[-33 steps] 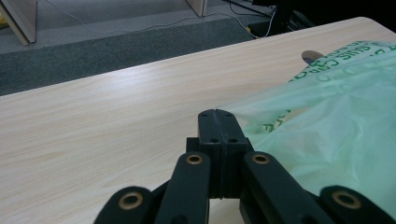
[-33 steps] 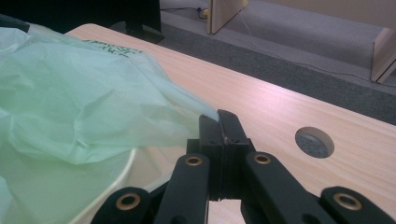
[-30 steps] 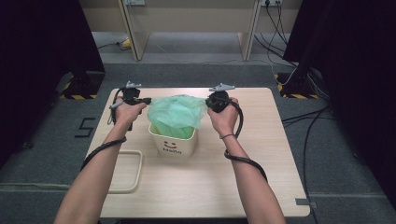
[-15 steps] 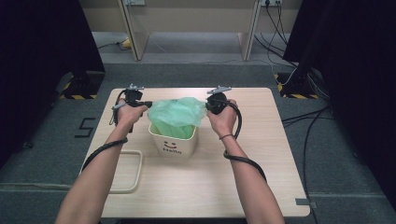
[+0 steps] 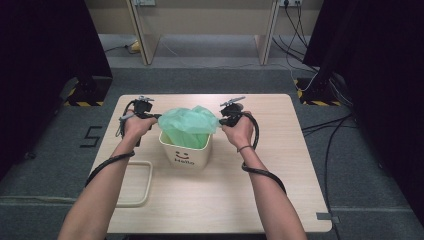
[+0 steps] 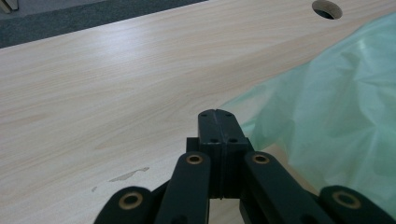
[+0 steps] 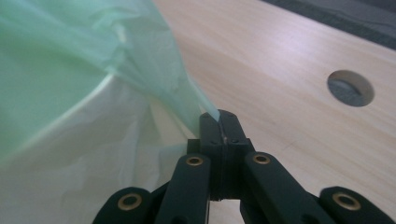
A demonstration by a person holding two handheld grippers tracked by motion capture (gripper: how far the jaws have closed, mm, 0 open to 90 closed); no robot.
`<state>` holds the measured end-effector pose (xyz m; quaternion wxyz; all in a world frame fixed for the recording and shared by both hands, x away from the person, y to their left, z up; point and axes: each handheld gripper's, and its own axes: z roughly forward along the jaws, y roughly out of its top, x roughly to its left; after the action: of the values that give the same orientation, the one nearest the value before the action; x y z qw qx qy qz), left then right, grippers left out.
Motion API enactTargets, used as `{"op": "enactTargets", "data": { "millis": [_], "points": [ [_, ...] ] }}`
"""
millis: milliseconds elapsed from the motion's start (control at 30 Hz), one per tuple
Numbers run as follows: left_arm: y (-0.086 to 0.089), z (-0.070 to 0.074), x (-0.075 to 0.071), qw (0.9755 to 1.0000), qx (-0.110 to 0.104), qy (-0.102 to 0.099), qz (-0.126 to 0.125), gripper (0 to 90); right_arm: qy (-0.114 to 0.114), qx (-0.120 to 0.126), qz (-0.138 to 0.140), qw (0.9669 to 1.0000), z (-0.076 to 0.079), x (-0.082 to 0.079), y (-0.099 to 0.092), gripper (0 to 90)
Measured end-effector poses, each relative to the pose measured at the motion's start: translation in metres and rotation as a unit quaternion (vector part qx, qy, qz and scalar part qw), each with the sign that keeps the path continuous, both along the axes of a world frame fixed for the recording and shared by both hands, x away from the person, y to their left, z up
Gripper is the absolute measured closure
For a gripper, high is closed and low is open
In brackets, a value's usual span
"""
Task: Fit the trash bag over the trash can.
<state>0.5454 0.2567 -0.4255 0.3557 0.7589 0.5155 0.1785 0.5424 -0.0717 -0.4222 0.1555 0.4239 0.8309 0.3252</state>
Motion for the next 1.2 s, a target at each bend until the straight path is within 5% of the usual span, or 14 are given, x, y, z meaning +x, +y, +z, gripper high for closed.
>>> {"op": "enactTargets", "data": {
  "millis": [267,333,400,600,900,1200],
  "points": [
    [0.003,0.001,-0.004,0.9998,-0.019,-0.008,-0.003,89.9,0.018,0.006,0.006,0.9998,-0.003,-0.002,-0.001,89.9],
    [0.005,0.002,-0.005,0.9996,-0.025,-0.016,0.001,89.4,0.018,0.012,0.008,0.9997,0.000,-0.003,-0.002,82.8],
    [0.008,0.005,-0.007,0.9992,-0.030,-0.027,0.005,76.0,0.003,0.016,0.003,0.9999,0.008,-0.004,-0.006,75.3],
    [0.017,0.018,-0.013,0.9976,-0.052,-0.045,0.011,57.6,-0.030,0.028,0.000,0.9992,0.029,-0.010,-0.016,70.7],
    [0.021,0.042,-0.026,0.9961,-0.063,-0.061,-0.014,53.0,-0.054,0.042,0.014,0.9976,0.053,-0.021,-0.021,68.4],
    [0.007,0.069,-0.038,0.9925,-0.080,-0.071,-0.058,47.4,-0.060,0.067,0.035,0.9954,0.070,-0.032,-0.016,65.7]
  ]
}}
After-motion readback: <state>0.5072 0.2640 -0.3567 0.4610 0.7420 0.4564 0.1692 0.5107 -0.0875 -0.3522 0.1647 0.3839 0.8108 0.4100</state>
